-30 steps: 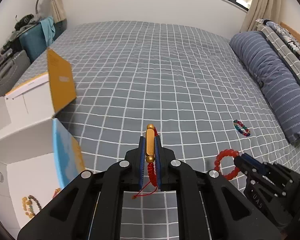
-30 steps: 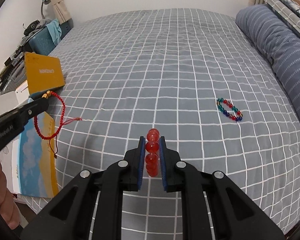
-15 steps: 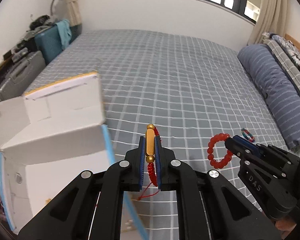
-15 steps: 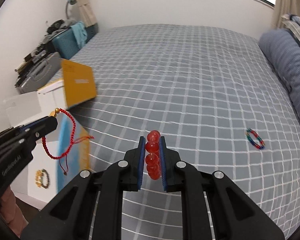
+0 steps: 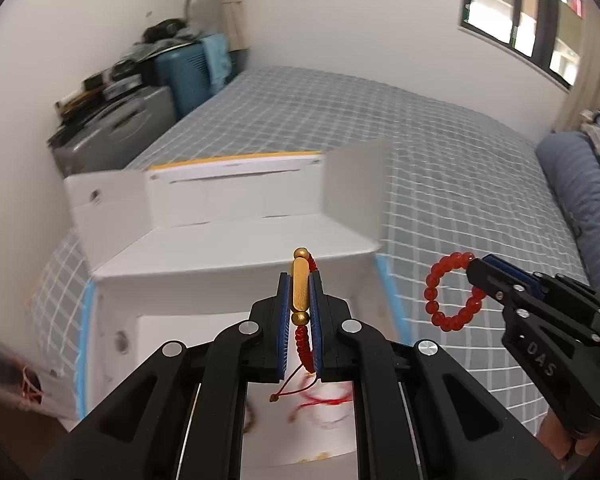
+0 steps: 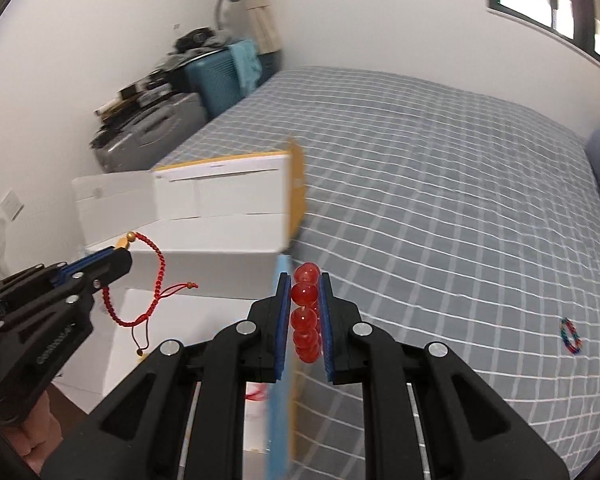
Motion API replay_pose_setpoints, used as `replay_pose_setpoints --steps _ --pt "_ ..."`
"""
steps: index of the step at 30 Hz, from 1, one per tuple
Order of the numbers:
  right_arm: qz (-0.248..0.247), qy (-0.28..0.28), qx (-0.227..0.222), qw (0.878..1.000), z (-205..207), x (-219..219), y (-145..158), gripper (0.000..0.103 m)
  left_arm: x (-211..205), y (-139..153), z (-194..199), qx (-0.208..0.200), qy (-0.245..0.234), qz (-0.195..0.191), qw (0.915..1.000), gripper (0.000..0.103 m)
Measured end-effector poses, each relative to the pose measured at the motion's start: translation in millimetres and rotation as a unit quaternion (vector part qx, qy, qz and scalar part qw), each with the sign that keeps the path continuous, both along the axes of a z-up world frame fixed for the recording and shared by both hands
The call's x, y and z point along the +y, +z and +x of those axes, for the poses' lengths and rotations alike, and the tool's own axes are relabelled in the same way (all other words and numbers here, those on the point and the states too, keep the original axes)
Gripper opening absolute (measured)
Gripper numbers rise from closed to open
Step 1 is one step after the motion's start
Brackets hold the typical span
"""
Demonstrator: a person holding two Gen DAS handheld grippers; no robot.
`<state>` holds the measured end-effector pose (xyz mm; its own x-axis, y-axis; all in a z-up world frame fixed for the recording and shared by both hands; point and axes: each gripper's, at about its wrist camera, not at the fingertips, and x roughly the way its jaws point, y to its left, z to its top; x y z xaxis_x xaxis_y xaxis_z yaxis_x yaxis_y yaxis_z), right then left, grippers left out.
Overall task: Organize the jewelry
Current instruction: 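Carry both held bracelets over the open white box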
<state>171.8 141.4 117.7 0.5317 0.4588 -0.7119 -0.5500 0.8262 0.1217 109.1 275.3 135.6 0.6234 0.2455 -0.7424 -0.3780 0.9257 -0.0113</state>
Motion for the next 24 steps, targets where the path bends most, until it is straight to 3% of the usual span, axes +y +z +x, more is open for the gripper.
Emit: replay_pose_setpoints --steps 8,24 --pt "-0.008 0.044 0.009 0.999 -24 53 -11 0.013 53 -15 -34 0.017 0.046 -0.002 0.9988 0.009" --pt "-0.068 0.044 0.080 0.993 -34 90 -102 0.013 103 -104 -66 0.091 0.091 -0.040 0.9909 0.009"
